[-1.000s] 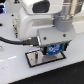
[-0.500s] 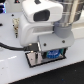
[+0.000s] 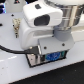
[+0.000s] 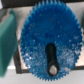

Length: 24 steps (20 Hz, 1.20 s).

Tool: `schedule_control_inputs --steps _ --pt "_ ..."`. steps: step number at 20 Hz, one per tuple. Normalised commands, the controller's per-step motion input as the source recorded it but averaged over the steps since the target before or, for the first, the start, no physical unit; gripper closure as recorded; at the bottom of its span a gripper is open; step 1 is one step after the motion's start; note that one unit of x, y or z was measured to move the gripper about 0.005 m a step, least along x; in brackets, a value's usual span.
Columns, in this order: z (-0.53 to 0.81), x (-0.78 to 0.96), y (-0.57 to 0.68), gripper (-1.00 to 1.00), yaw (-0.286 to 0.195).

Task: Insert the blue gear onto the right peg, followed by the red gear

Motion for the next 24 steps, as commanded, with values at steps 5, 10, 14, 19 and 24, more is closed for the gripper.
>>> schedule_control_inputs --steps 5,10,14,19,24 --pt "0.49 -0.19 0.15 -1.00 0.000" --pt "0.36 -0.44 0.16 -1.00 0.000" --pt "0.20 -0.55 0.27 -1.00 0.000" --pt "0.04 -0.71 0.19 -1.00 0.000" --pt "-0.02 -0.69 0.12 -1.00 0.000"
